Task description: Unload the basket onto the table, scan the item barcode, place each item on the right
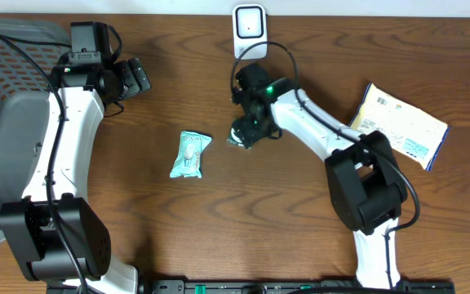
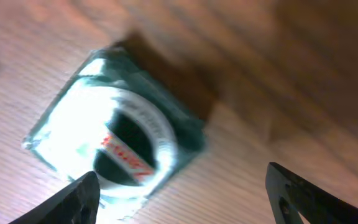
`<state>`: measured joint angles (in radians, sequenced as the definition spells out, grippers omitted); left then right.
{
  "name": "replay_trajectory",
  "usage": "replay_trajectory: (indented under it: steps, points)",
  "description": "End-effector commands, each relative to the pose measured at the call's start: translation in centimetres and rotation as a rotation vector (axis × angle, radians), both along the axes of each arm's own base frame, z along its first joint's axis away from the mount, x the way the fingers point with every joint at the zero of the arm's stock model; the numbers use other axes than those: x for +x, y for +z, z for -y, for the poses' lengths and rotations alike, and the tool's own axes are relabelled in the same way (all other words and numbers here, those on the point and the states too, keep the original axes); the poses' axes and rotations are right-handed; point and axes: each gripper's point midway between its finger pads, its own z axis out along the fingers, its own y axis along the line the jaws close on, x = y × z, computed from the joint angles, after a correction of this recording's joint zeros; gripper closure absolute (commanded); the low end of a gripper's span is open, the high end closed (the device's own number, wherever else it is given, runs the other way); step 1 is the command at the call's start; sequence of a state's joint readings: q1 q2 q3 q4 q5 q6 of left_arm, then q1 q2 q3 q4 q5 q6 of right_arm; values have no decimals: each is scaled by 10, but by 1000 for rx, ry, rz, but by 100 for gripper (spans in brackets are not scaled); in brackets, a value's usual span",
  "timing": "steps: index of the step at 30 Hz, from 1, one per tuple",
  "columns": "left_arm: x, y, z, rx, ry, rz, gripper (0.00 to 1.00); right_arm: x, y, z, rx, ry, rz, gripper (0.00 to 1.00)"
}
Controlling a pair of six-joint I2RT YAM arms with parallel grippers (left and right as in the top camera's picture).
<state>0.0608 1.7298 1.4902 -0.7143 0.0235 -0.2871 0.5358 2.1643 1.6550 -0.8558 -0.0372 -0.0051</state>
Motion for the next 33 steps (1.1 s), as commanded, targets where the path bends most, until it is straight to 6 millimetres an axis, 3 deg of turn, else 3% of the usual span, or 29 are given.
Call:
replay_trajectory:
  steps: [1, 5, 7, 12, 17, 26, 33]
  points:
    - [3, 12, -1, 17, -8, 27, 3, 19, 33, -12, 62, 10, 65, 20]
    - [3, 12, -1, 17, -8, 27, 2, 26, 45, -24, 176, -228, 33, 23]
    - [3, 12, -1, 17, -8, 27, 2, 28, 43, -24, 203, -353, 12, 23]
    - [3, 12, -1, 17, -8, 27, 2, 37, 33, -20, 218, -482, 42, 21]
    - [3, 12, -1, 17, -8, 27, 2, 33, 26, -20, 214, -514, 31, 23]
    - [3, 12, -1, 17, -8, 27, 2, 23, 22, -27, 176, -524, 38, 16]
    - [3, 12, -1, 17, -8, 27, 2, 14, 5, -30, 129, -540, 23, 18]
